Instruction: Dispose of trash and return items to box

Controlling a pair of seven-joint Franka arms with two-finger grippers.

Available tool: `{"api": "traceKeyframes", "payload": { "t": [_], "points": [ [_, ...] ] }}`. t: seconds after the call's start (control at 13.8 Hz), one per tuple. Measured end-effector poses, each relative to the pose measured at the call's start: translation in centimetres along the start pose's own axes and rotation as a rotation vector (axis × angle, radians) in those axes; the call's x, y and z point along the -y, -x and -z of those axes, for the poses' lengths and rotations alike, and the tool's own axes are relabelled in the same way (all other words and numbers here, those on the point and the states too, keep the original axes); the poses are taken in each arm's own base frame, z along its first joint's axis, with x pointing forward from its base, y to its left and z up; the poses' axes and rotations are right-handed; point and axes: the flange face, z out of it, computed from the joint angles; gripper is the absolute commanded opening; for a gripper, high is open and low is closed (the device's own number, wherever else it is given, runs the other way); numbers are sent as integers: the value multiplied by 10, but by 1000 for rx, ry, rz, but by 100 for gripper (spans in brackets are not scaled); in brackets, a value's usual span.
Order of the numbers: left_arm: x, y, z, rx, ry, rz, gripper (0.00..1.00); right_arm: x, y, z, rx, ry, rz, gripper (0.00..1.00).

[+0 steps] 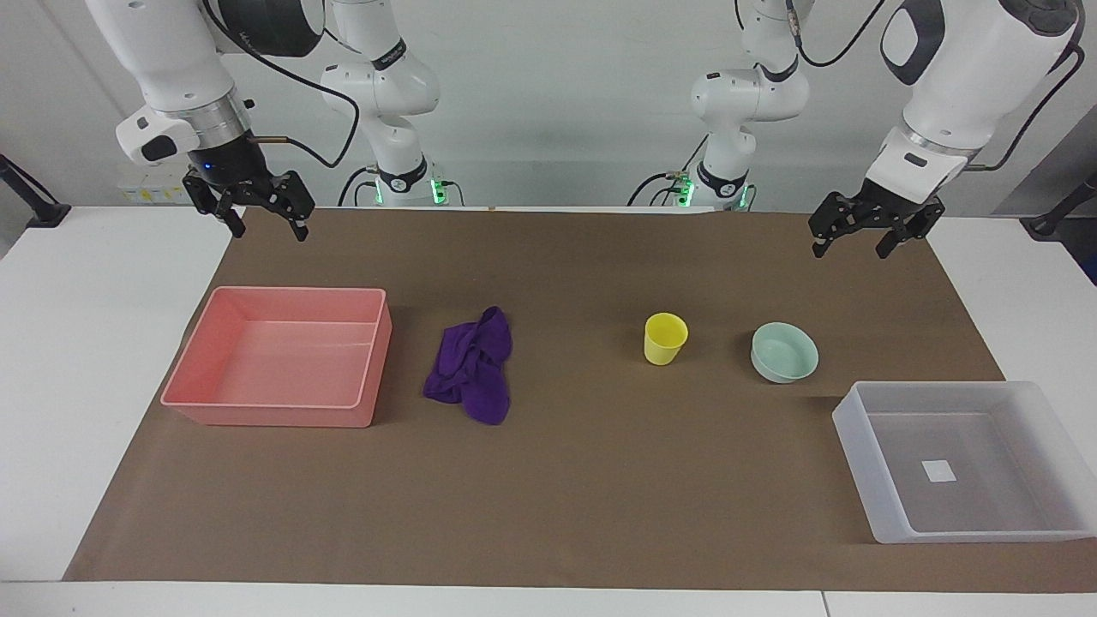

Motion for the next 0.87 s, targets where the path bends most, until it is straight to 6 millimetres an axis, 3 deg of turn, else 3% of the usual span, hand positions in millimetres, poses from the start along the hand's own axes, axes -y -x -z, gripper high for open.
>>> {"api": "traceKeyframes", "payload": {
  "t": [0.87],
  "points": [
    [-6,-4,-1,-31,2,16,100,1,0,0,0,0,3,100]
  ]
}}
